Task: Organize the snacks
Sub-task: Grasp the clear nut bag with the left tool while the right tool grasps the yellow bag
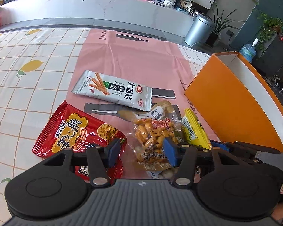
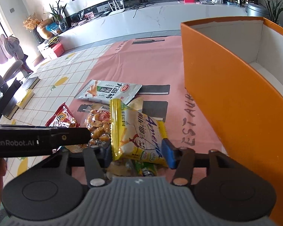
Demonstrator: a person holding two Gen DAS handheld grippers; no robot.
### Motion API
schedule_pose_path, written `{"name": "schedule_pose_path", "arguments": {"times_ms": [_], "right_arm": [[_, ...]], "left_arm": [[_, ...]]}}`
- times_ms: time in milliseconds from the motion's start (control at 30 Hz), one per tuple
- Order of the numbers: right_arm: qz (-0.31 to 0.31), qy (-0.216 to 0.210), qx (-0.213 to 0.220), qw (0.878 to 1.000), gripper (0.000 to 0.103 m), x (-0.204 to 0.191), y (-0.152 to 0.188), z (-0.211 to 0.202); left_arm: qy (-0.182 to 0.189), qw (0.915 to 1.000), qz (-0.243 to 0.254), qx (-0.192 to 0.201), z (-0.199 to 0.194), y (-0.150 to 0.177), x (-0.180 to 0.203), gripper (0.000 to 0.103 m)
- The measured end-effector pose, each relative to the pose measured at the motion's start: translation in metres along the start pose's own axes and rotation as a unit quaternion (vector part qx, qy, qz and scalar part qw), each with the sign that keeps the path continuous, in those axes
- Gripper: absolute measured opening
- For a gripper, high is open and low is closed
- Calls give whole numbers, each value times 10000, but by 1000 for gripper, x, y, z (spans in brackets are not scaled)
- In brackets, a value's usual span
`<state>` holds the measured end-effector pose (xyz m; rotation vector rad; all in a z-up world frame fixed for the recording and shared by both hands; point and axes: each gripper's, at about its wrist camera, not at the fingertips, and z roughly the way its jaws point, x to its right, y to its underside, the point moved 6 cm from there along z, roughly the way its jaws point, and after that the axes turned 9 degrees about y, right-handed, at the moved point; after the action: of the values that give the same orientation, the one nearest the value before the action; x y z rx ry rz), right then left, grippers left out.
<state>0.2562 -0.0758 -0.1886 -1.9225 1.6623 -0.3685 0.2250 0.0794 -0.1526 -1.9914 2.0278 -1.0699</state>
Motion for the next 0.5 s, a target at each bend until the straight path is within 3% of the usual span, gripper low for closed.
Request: {"name": "schedule_pose_path", "arguments": {"times_ms": [100, 167, 267, 367, 433, 500], "right_arm": [[120, -34, 9, 9999, 22, 7, 1, -7], [223, -32, 24, 9997, 17, 12, 0, -11], [259, 41, 105, 9996, 20, 20, -1, -15], [229, 26, 207, 9995, 28, 23, -4, -18], [203, -2, 230, 9995, 26, 24, -6, -17], [183, -27, 205, 9996, 10, 24, -7, -14]], "left_arm": [[-14, 9999, 110, -30, 5, -3, 3, 63], [-54, 9997, 214, -93, 9, -4, 7, 64], [-127, 9994, 240, -192, 15, -5, 12, 64], [-263, 9989, 301, -234, 20, -6, 15, 71], [-317, 9987, 265, -290, 24, -6, 16, 76], [-393, 9982, 323, -327, 28, -7, 18, 83]]}}
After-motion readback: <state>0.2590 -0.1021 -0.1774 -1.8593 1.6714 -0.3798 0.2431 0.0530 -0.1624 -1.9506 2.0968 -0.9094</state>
